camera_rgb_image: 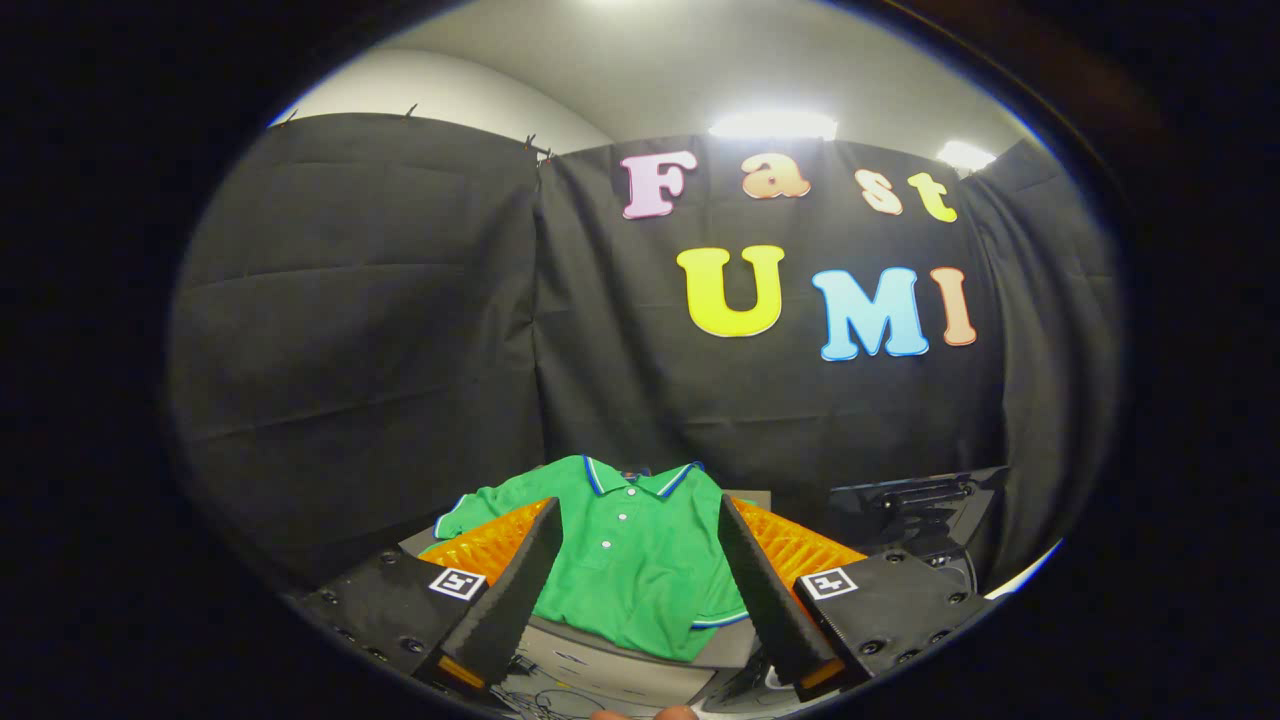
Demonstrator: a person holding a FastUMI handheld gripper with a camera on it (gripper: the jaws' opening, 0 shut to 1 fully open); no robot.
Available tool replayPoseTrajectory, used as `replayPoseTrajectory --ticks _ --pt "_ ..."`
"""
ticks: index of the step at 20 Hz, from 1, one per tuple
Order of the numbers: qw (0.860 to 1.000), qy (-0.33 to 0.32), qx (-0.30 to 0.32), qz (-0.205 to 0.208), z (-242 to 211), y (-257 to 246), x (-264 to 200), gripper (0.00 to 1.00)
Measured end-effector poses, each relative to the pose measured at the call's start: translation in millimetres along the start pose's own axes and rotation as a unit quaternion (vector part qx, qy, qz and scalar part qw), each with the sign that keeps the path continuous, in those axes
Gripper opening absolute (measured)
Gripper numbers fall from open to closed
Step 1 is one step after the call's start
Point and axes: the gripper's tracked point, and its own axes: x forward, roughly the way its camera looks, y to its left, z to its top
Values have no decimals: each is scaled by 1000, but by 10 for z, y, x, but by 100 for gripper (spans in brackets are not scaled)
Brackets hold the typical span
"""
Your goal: Put the clothes into the washing machine and then close the washing machine lid.
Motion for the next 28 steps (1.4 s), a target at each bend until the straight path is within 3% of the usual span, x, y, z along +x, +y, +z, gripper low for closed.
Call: replayPoseTrajectory --ticks 6,12,20,22,25,27,28 --pt "994 92 -53 -13 -305 308 675 98" --pt "984 169 -53 -27 -687 300 1163 99" --pt "970 240 -42 -9 -1170 337 1330 99" --pt "972 236 -14 -2 -1177 364 1362 99" --pt "971 235 -29 9 -1171 422 1371 99" --pt "972 234 -37 11 -1149 444 1342 80" --pt "972 229 -41 11 -1132 441 1335 59"
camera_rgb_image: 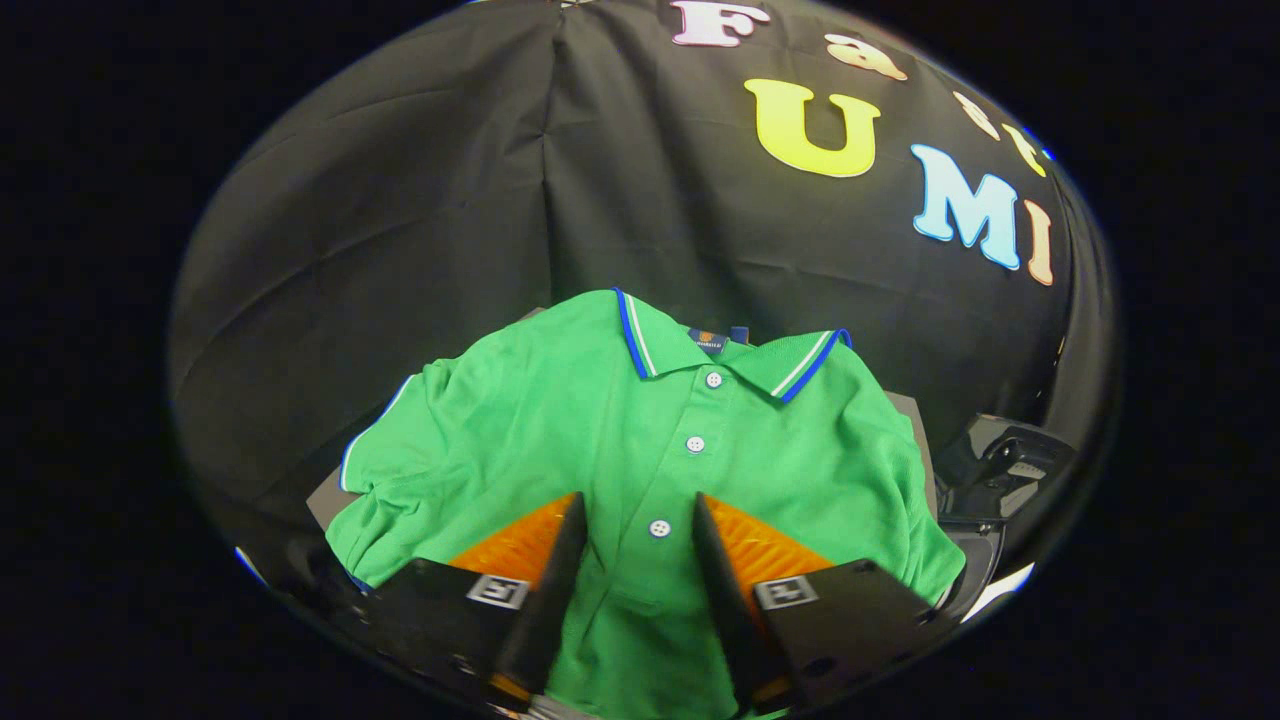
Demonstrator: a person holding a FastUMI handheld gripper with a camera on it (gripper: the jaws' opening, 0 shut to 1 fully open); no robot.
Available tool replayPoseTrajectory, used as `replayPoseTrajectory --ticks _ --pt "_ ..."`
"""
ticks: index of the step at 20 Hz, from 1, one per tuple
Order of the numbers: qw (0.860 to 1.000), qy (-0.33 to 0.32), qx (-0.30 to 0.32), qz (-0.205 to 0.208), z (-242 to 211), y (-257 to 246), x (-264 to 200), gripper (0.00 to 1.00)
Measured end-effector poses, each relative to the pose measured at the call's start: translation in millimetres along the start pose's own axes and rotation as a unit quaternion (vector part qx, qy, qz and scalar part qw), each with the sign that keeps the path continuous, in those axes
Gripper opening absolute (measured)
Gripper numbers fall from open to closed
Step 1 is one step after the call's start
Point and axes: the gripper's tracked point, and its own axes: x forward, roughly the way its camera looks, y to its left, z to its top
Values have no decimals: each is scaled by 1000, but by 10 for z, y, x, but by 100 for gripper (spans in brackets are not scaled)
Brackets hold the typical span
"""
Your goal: Put the clothes into the washing machine and then close the washing machine lid.
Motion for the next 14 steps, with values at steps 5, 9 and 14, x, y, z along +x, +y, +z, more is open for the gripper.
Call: replayPoseTrajectory --ticks 5,9,14 --pt "998 -20 -50 -15 42 3 -7 2" --pt "1000 -21 -19 7 89 -7 -50 2" --pt "998 -59 -2 17 433 -99 -353 2"
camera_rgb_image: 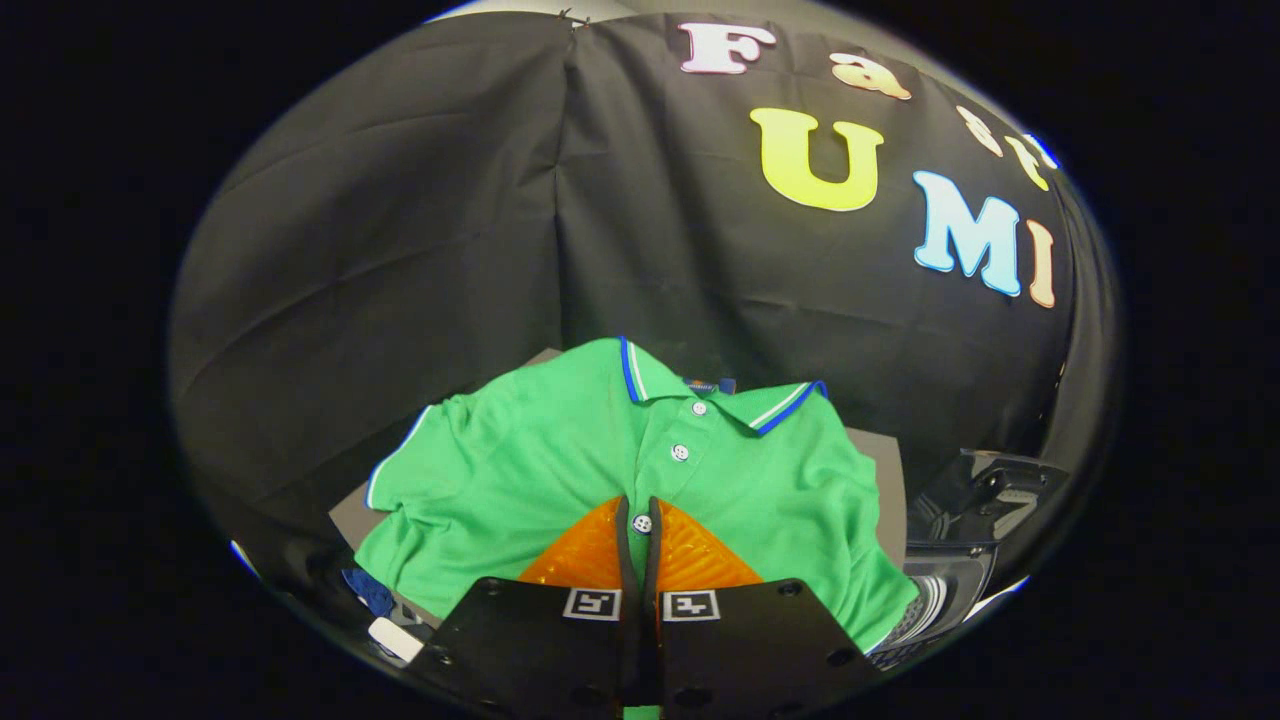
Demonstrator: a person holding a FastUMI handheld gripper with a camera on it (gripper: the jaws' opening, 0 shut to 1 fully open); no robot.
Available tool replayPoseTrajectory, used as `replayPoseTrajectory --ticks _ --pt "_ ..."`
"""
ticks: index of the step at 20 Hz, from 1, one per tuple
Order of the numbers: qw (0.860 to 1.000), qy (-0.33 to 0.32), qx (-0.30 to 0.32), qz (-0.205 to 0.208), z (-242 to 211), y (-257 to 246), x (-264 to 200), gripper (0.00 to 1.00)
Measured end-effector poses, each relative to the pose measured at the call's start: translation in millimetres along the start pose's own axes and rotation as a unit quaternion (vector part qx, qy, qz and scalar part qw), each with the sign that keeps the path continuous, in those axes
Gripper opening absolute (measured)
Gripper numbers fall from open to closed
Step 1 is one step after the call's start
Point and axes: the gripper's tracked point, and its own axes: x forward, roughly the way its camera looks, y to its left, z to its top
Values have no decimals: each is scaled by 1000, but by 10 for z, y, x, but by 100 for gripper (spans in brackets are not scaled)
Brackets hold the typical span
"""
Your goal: Put the clothes into the washing machine and then close the washing machine lid.
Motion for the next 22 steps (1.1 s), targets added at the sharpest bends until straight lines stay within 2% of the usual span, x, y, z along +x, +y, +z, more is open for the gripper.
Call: replayPoseTrajectory --ticks 12,17,22 --pt "993 -117 33 -10 975 -636 -1039 2" --pt "986 -157 23 -46 1194 -1100 -1572 2" --pt "981 -173 36 -82 1159 -1714 -1963 1"
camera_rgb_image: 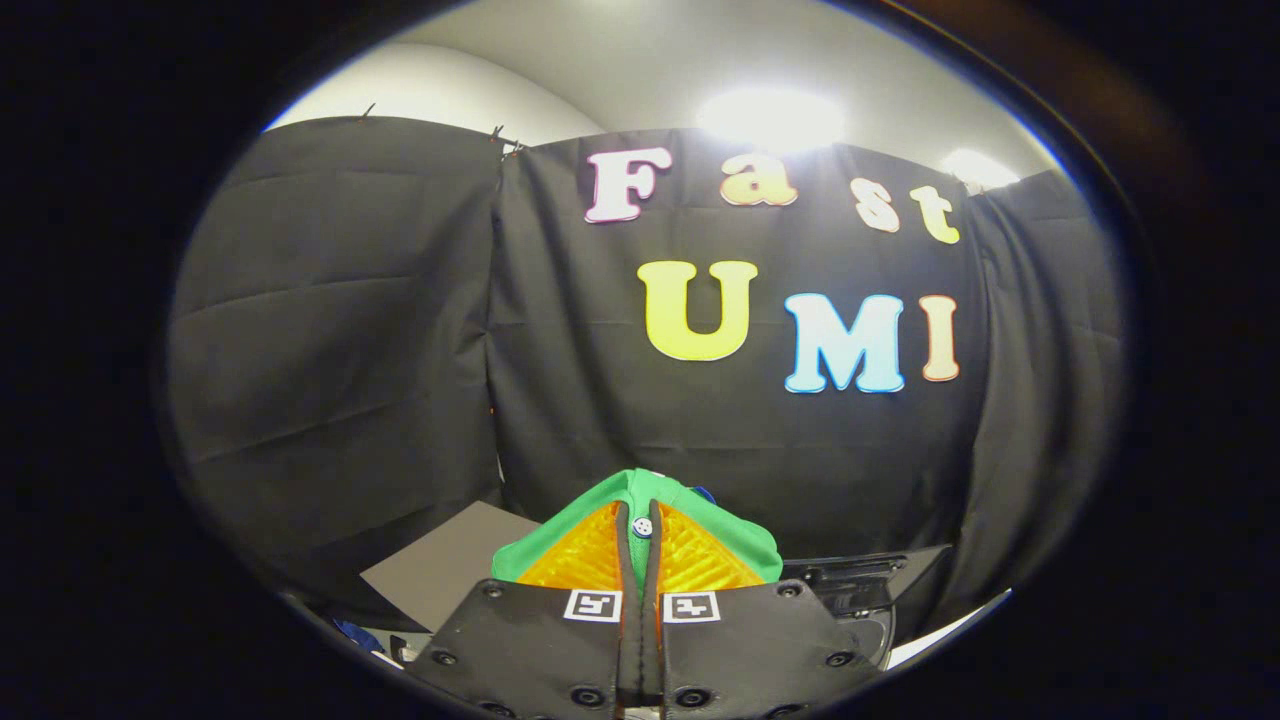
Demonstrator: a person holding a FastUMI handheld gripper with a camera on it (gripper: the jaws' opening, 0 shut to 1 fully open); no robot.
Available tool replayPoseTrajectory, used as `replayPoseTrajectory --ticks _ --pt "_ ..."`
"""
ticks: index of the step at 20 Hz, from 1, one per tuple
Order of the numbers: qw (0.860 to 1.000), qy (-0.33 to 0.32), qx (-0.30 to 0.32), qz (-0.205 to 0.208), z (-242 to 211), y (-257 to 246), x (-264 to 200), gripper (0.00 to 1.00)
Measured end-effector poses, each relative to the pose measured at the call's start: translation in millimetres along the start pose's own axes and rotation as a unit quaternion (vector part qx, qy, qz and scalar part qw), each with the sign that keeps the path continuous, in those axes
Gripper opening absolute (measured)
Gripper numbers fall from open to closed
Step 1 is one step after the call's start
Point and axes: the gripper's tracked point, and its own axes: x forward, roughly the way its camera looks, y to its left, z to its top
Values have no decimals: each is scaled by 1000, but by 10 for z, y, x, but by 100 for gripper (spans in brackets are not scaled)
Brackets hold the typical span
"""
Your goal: Put the clothes into the washing machine and then close the washing machine lid.
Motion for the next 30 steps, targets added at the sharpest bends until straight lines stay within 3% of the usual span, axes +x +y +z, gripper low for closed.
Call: replayPoseTrajectory --ticks 9,15,21,30 --pt "998 -6 29 -64 -69 -1275 -370 1" --pt "996 2 39 -86 -300 -1843 -443 1" --pt "995 13 31 -98 -715 -2154 -360 2" --pt "993 54 63 -82 -1519 -2301 -32 1"
